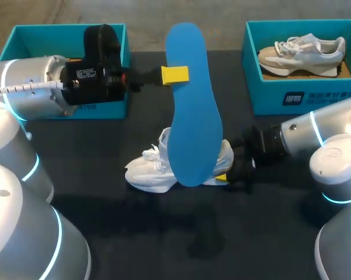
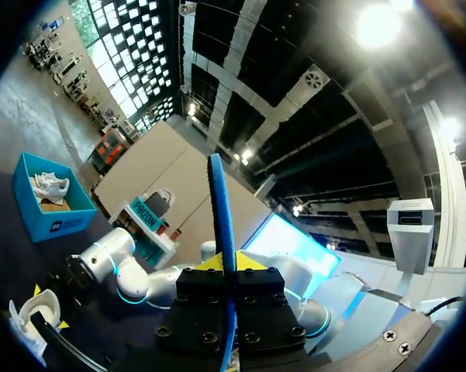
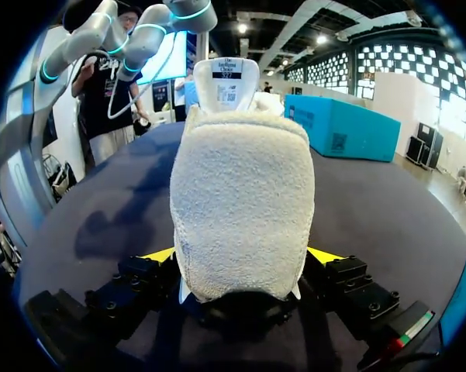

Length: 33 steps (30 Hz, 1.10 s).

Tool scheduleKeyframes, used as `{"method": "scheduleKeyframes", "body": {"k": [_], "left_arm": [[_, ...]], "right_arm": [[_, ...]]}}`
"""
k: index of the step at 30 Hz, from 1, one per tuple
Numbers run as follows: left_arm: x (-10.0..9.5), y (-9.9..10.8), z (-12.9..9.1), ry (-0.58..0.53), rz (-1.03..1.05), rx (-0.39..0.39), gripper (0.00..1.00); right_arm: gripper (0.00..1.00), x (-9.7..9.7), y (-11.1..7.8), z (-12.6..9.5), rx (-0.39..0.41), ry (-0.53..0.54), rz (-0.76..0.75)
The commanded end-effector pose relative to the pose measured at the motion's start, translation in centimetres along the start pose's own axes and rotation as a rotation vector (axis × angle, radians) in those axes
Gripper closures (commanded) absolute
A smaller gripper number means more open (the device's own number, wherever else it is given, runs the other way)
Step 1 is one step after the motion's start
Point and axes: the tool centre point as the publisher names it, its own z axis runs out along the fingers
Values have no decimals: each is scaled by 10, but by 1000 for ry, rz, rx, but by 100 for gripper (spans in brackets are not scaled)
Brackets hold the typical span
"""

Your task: Take the shoe out of the shoebox, open the shoe tongue, remove and reinsert the insole, then place the shoe into the shoebox

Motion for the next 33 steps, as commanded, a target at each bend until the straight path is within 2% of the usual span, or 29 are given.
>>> {"method": "scheduleKeyframes", "body": {"k": [1, 7, 9, 15, 19, 25, 33], "left_arm": [[-2, 0, 2, 2, 1, 1, 100], [-2, 0, 2, 2, 1, 1, 100], [-2, 0, 2, 2, 1, 1, 100], [-2, 0, 2, 2, 1, 1, 100], [-2, 0, 2, 2, 1, 1, 100], [-2, 0, 2, 2, 1, 1, 100], [-2, 0, 2, 2, 1, 1, 100]], "right_arm": [[0, 0, 10, -12, 50, 5, -1], [0, 0, 17, -23, 132, 0, 7], [0, 0, 21, -26, 207, -7, 25], [0, 4, 28, -31, 353, -43, 50], [0, 6, 33, -35, 384, -68, 55], [0, 12, 47, -43, 537, -106, 56], [0, 16, 63, -45, 634, -130, 86]]}}
